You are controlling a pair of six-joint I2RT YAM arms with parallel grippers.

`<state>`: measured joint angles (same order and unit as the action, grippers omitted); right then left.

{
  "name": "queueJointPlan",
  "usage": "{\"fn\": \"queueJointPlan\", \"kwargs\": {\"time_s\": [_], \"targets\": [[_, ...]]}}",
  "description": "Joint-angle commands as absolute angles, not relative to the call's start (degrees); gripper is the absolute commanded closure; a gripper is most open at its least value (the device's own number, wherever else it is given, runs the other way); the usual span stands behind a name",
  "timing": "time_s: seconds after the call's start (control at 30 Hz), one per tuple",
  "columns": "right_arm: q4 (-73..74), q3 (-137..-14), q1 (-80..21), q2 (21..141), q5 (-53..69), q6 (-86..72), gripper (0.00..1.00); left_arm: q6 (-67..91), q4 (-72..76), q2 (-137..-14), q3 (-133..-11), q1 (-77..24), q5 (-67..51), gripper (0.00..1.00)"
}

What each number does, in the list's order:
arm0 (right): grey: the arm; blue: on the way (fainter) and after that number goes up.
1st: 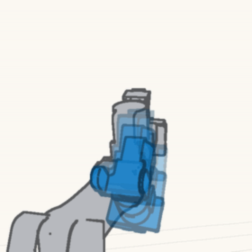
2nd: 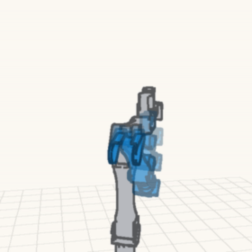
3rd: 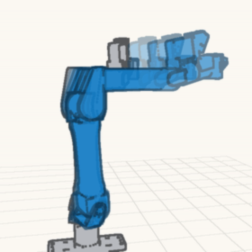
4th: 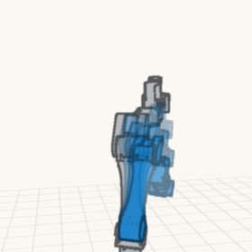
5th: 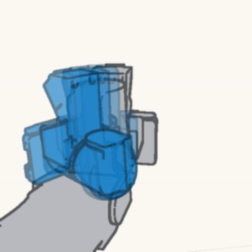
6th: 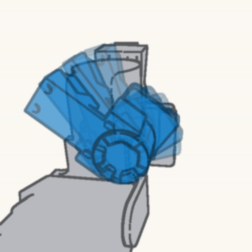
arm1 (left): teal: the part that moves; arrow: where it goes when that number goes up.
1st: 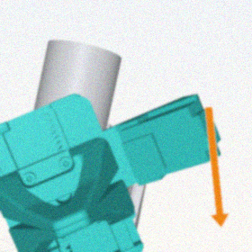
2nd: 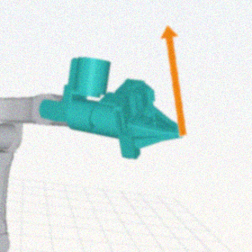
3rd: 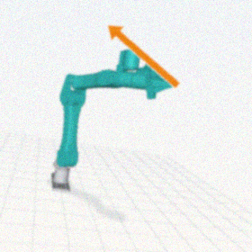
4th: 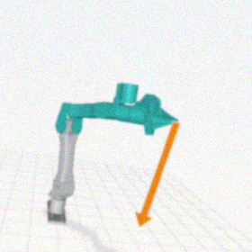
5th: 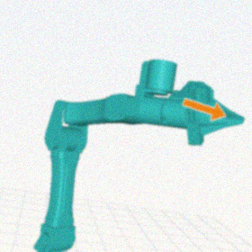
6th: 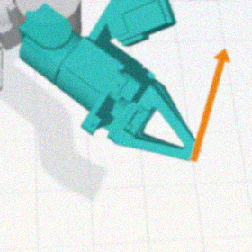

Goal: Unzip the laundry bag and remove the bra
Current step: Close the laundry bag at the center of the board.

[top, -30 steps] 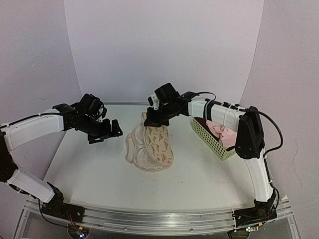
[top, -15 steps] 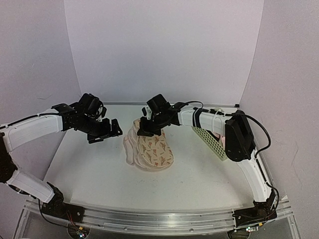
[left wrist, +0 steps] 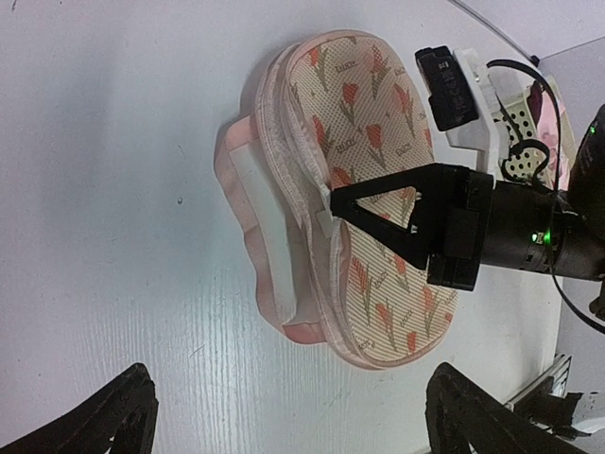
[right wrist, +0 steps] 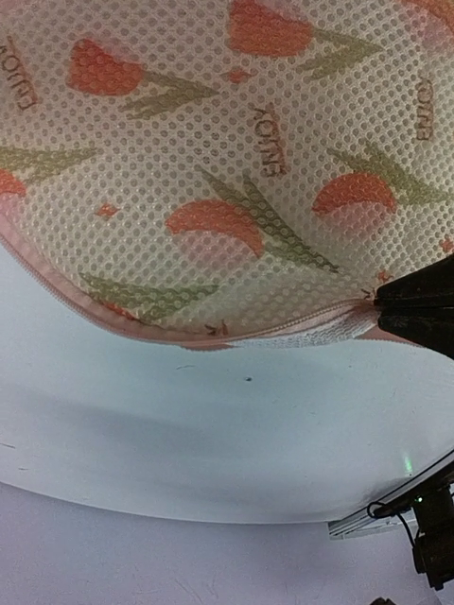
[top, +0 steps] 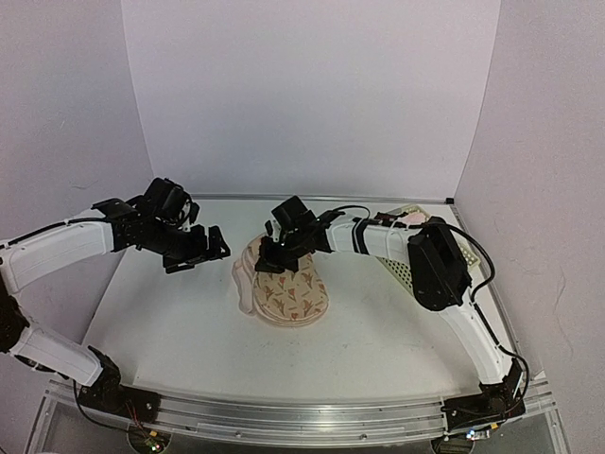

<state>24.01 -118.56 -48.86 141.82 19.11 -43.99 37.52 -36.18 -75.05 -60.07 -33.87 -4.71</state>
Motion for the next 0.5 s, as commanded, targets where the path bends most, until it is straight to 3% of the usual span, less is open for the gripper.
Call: {"fn": "queueJointPlan", "kwargs": {"time_s": [0.0,0.33,0.47], "targets": [[20.9,-120.6,-49.7,143.0,20.5,-45.5,1.0,37.7,-35.9,-72.8,-59.7,-34.1,-5.3,0.0],[20.1,-120.7,-49.7,142.2,19.9,-46.1,0.74,37.9,-35.9,-72.0,-58.9,-34.1,-5.2,0.0],[20.1,-119.8,-49.7,140.1,18.8,-45.2,0.58,37.7,-35.9,-71.8,-59.0,-34.1,-5.1,0.0]]}}
